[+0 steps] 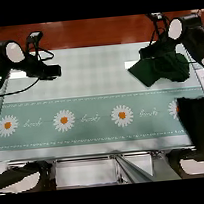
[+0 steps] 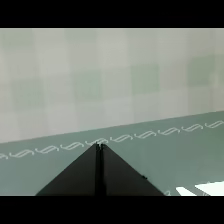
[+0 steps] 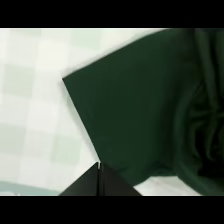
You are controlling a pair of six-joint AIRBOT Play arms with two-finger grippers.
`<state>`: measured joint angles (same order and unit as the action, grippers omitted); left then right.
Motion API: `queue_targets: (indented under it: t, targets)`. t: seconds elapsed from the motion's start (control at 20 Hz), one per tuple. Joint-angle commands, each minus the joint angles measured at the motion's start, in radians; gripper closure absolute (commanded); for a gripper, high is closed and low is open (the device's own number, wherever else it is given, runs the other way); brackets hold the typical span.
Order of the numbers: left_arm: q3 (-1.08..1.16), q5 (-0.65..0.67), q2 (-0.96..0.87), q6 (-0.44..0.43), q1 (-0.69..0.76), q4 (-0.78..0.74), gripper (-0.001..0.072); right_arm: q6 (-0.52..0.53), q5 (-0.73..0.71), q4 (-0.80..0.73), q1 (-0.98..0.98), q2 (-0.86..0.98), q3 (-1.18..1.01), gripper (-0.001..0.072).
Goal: Fold the shirts.
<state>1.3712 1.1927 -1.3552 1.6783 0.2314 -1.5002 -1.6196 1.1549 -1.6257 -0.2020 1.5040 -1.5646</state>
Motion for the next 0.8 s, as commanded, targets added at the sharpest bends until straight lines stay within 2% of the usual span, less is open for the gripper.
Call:
queue_targets:
  t: [0.0, 0.05, 0.1, 0.15, 0.25, 0.3, 0.4, 0.5, 0.75]
  targets:
    - [0.000, -0.152, -0.011, 0.000, -0.001, -0.018, 0.0603, -0.004, -0.130, -0.071, 0.000, 0.001, 0.000, 0.0587]
    - [0.000, -0.217, -0.022, 0.000, -0.001, -0.051, 0.0367, -0.008, -0.160, -0.108, 0.000, 0.001, 0.000, 0.0397]
    - [0.000, -0.275, -0.033, 0.000, -0.001, -0.083, 0.0201, -0.007, -0.192, -0.154, 0.000, 0.002, 0.000, 0.0295]
    - [0.000, -0.333, -0.044, 0.000, -0.002, -0.126, 0.0199, -0.025, -0.230, -0.233, 0.000, 0.003, 0.000, 0.0294]
    - [0.000, -0.426, -0.057, 0.000, -0.005, -0.182, 0.0200, -0.157, -0.275, -0.398, 0.035, 0.014, 0.000, 0.0294]
    - [0.000, -0.463, -0.061, 0.000, -0.009, -0.183, 0.0200, -0.203, -0.282, -0.424, 0.077, 0.026, 0.000, 0.0294]
    - [0.000, -0.523, -0.066, 0.003, -0.019, -0.183, 0.0200, -0.229, -0.284, -0.383, 0.180, 0.061, 0.000, 0.0294]
    - [0.000, -0.545, -0.074, 0.004, -0.024, -0.177, 0.0200, -0.222, -0.296, -0.279, 0.281, 0.113, 0.000, 0.0295]
    - [0.000, -0.481, -0.115, 0.003, -0.023, -0.129, 0.0200, -0.111, -0.262, 0.007, 0.409, 0.277, 0.000, 0.0295]
